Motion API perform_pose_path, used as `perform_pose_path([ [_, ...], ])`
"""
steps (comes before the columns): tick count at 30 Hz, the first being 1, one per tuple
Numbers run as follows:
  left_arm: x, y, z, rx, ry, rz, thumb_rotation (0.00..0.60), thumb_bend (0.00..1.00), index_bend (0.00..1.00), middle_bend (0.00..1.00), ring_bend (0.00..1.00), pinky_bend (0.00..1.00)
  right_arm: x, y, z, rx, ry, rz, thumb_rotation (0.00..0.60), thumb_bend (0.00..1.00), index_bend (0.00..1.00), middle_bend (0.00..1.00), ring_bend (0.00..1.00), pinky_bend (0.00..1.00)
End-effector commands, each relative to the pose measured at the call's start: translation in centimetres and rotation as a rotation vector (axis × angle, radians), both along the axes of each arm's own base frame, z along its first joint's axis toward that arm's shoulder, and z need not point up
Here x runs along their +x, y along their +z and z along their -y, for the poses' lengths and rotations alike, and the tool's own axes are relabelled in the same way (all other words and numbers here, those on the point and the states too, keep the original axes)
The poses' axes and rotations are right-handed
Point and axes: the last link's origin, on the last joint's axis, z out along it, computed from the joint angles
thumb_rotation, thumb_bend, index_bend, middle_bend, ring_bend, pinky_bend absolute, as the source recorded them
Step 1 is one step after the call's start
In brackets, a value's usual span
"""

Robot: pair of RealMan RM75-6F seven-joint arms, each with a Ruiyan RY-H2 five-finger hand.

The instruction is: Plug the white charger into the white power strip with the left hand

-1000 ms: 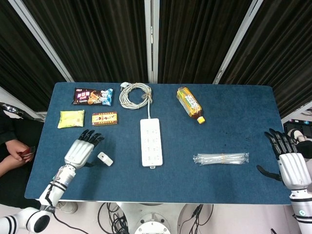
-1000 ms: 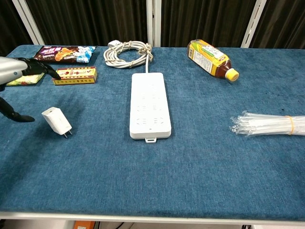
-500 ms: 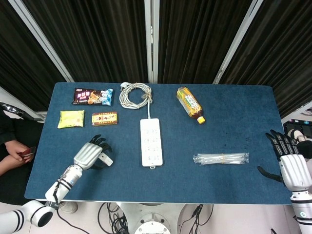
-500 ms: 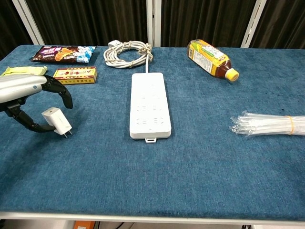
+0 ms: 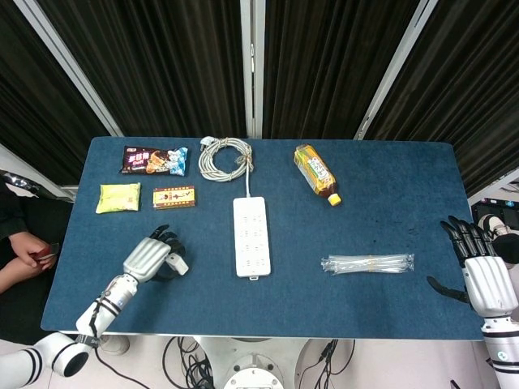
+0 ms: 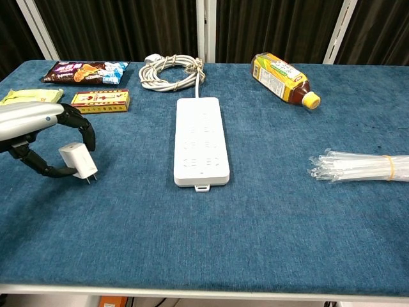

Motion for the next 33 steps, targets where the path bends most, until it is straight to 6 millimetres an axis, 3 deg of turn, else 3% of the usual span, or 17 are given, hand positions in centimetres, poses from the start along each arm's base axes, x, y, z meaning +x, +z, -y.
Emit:
perform_pose_path([
  [1,-0.2,0.0,0.0,0.000,0.006,0.004,0.600,0.30,0.46,0.44,0.24,0.10,0.0,0.0,0.0,0.000,0.000,-0.001,0.600,0.07,0.00,0.03,0.00,0.00],
  [5,-0.5,0.0,0.0,0.009,0.014,0.014,0.600,0.38,0.52,0.51,0.30,0.17,0.1,0.0,-0.1,0.000,0.000,-0.001,0.600,0.07,0.00,0.04,0.00,0.00],
  [9,-0.3,0.3,-0.4,0.041,0.028,0.048,0.600,0.42,0.58,0.62,0.45,0.40,0.2,0.0,-0.2,0.000,0.001,-0.001,0.600,0.07,0.00,0.04,0.00,0.00],
  [12,0.8,0.9,-0.9,0.077,0.007,0.069,0.600,0.43,0.59,0.64,0.49,0.48,0.2,0.0,-0.1,0.000,0.005,-0.001,0.600,0.07,0.00,0.04,0.00,0.00],
  [21,7.4,2.1,-4.1,0.150,-0.048,0.010,0.600,0.42,0.60,0.67,0.53,0.52,0.4,0.1,0.1,0.000,0.019,-0.003,0.600,0.07,0.00,0.04,0.00,0.00],
  [28,13.1,0.7,-6.8,0.177,-0.038,-0.060,0.600,0.41,0.61,0.70,0.57,0.52,0.3,0.3,0.0,-0.004,0.023,-0.005,0.600,0.07,0.00,0.04,0.00,0.00],
  [33,16.1,-0.7,-8.3,0.192,-0.001,-0.113,0.600,0.41,0.62,0.71,0.58,0.53,0.1,0.5,0.0,-0.006,0.015,-0.004,0.600,0.07,0.00,0.04,0.00,0.00],
])
